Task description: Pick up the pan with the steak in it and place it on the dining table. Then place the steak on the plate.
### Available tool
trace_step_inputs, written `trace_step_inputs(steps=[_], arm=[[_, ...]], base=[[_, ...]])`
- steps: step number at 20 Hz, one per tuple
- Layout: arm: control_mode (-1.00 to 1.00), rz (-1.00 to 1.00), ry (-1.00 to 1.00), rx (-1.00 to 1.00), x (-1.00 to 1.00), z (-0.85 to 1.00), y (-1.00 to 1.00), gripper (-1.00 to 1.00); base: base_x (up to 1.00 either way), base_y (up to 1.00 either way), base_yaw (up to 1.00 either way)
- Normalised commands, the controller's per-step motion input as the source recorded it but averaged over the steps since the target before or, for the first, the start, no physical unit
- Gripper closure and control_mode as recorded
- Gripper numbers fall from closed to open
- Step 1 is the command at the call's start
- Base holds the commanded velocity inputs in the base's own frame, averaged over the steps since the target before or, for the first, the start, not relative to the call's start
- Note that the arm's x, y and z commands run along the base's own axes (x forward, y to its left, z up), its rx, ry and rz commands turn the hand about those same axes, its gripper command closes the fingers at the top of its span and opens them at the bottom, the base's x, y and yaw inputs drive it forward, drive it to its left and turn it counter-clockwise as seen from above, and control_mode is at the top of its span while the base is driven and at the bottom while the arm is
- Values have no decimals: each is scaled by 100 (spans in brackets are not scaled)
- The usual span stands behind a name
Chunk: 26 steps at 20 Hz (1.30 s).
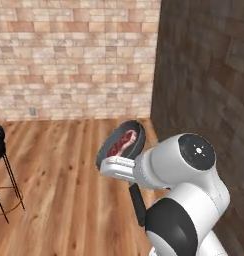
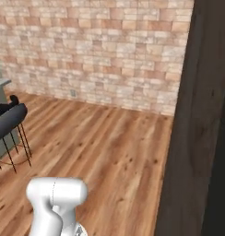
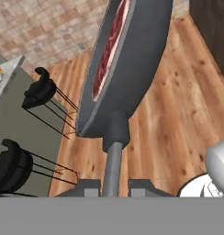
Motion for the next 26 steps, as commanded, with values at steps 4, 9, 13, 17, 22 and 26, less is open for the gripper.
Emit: trace_step_inputs(steps=[4,9,13,17,22,26], arm=[[100,0,0,0,0,0,0,100],[100,0,0,0,0,0,0,100],[100,0,0,0,0,0,0,100],[100,0,0,0,0,0,0,100],[100,0,0,0,0,0,0,100],[100,0,0,0,0,0,0,100]], base=[[-11,0,49],[-8,1,46],[-9,0,44],[-9,-7,36],[-3,-19,29],[0,-18,14]])
